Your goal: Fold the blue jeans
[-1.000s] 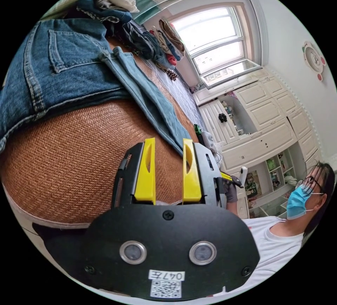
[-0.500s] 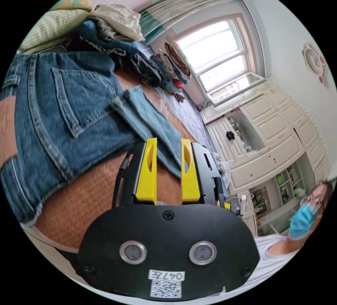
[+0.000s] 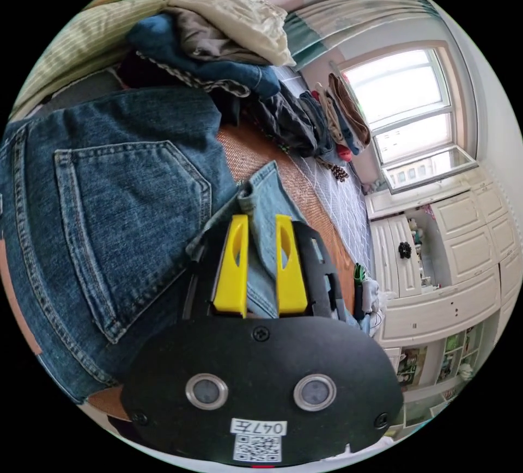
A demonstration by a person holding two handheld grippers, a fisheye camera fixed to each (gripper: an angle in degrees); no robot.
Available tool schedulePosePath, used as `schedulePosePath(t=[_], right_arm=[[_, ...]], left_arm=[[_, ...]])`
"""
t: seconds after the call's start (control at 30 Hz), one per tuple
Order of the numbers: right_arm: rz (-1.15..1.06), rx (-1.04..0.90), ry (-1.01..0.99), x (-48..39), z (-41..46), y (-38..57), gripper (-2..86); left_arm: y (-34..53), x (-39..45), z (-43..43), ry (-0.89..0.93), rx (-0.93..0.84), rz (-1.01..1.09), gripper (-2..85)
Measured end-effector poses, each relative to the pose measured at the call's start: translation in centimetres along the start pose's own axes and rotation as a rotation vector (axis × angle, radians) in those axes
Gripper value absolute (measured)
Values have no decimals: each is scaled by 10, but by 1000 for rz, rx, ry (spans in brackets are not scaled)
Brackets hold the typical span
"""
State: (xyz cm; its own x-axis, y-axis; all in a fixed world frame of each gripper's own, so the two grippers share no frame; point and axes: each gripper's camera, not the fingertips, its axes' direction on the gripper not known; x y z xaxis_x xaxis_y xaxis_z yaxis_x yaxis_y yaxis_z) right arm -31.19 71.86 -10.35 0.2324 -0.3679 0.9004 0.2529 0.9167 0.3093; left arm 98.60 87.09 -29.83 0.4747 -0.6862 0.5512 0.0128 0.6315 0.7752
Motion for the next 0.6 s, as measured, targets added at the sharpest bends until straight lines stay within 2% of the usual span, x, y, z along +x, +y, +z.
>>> schedulePosePath(t=[0.03, 0.13, 0.2, 0.27, 0.33, 0.43, 0.6], right_arm=[[-3, 0, 3, 4, -2, 0, -5], [-14, 29, 29, 24, -18, 0, -5], [-25, 27, 43, 40, -27, -1, -4], [-38, -1, 48, 51, -25, -4, -4], [-52, -25, 51, 62, -21, -7, -4], [-58, -35, 49, 82, -23, -10, -4], [-49, -17, 7, 131, -47, -16, -5]], left_arm=[[4, 5, -5, -1, 19, 15, 2], [25, 36, -44, 18, 87, 172, -8], [42, 44, -66, -31, 110, 244, -9], [51, 32, -68, -74, 89, 236, -10], [46, -2, -48, -108, -21, 176, -10], [45, -31, -42, -61, -53, 127, -10], [39, -1, -65, -57, -43, 265, -10]])
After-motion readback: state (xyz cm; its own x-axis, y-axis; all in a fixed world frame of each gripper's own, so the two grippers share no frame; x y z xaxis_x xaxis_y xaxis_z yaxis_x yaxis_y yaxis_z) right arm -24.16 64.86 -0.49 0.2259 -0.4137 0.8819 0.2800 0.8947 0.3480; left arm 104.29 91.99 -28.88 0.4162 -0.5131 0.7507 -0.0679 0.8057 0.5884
